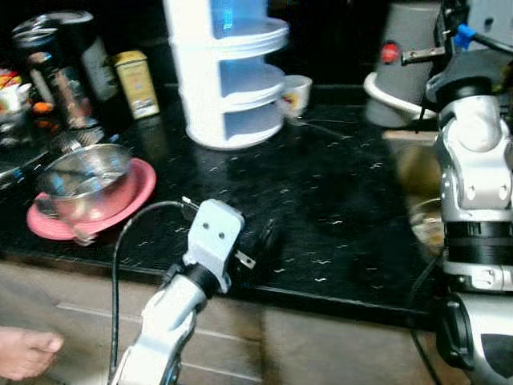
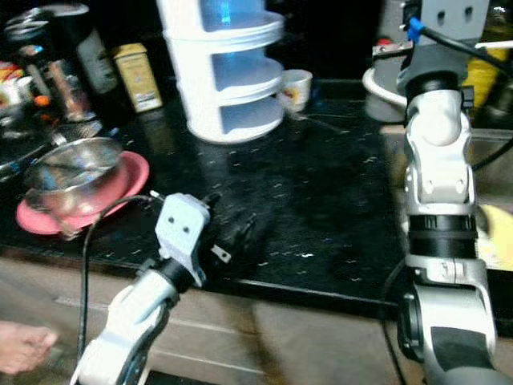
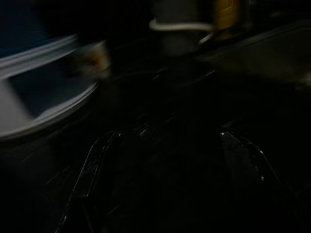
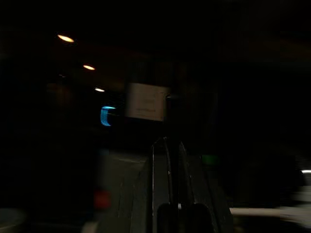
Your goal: Kitchen organization
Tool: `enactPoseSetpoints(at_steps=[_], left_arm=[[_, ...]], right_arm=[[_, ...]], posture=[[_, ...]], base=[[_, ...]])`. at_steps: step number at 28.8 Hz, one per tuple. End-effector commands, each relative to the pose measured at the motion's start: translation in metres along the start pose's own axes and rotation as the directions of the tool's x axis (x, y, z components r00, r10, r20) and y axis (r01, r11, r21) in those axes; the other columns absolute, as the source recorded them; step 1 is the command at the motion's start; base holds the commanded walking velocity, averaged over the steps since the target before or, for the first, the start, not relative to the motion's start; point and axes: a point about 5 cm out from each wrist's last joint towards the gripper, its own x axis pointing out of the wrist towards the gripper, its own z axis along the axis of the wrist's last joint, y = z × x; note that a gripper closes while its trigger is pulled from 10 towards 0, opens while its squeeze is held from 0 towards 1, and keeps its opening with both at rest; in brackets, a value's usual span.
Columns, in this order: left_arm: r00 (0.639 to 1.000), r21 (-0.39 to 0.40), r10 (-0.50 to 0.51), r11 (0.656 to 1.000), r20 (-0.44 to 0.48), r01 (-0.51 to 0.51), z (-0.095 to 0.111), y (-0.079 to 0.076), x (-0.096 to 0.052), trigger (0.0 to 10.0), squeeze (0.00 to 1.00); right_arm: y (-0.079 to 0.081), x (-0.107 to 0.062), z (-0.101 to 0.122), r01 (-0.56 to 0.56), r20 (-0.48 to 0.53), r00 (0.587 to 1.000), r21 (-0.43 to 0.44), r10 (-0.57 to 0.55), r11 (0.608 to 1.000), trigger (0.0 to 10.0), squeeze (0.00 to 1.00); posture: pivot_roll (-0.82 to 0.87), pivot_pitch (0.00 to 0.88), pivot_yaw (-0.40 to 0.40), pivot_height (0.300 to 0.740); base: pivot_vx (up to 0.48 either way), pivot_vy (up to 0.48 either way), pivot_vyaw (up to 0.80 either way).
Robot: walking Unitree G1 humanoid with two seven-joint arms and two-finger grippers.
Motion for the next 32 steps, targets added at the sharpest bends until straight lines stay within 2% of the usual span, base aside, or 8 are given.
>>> enactPoseSetpoints(at_steps=[1,6,9,12,20,25,26,32], left_arm=[[1.0,0.006,0.005,1.0,-0.015,-0.005,-0.002,0.003,-0.001,10.0,0.0],[1.0,0.0,0.006,1.0,-0.012,-0.006,-0.002,0.002,-0.001,10.0,0.0],[1.0,0.01,0.022,1.0,-0.007,-0.022,-0.001,0.004,0.0,10.0,0.0],[1.0,0.018,0.031,0.999,-0.006,-0.031,-0.001,0.005,0.0,10.0,0.0],[0.996,0.05,0.087,0.995,-0.005,-0.087,-0.001,0.015,-0.001,10.0,0.0],[0.995,0.056,0.102,0.993,-0.005,-0.102,-0.001,0.019,-0.001,10.0,0.0],[0.994,0.059,0.105,0.993,-0.005,-0.104,-0.001,0.019,-0.001,10.0,0.0],[0.993,0.068,0.118,0.991,-0.01,-0.117,-0.002,0.021,-0.001,10.0,0.0]], right_arm=[[0.008,0.0,-0.002,-0.026,-0.012,1.0,-0.005,0.026,1.0,10.0,0.0],[0.012,-0.001,-0.004,-0.043,-0.01,0.999,-0.047,0.043,0.998,10.0,0.0],[0.032,-0.004,-0.013,-0.164,-0.061,0.986,-0.197,0.155,0.967,10.0,0.0],[0.043,-0.008,-0.024,-0.225,-0.131,0.971,-0.207,0.201,0.952,10.0,0.0],[0.063,-0.036,-0.072,-0.482,-0.465,0.814,-0.204,0.349,0.852,10.0,0.0],[0.06,-0.04,-0.077,-0.507,-0.508,0.777,-0.157,0.371,0.848,10.0,0.0],[0.058,-0.039,-0.076,-0.502,-0.511,0.776,-0.147,0.369,0.853,10.0,1.0],[0.053,-0.029,-0.06,-0.381,-0.407,0.851,-0.042,0.332,0.924,10.0,1.0]], posture=[[-0.03,0.0,0.019,0.74],[-0.03,0.0,0.019,0.74],[-0.03,0.0,0.018,0.74],[-0.03,0.0,0.017,0.74],[-0.03,0.0,0.012,0.74],[-0.03,0.0,0.012,0.74],[-0.04,0.0,0.014,0.74],[-0.04,0.0,0.014,0.74]], base=[[0.0,-0.36,0.0],[0.0,-0.072,0.0],[0.0,0.0,0.0],[0.0,0.0,0.0],[0.0,0.0,0.0],[0.0,0.0,0.0],[0.0,0.0,0.0],[0.0,0.0,0.0]])
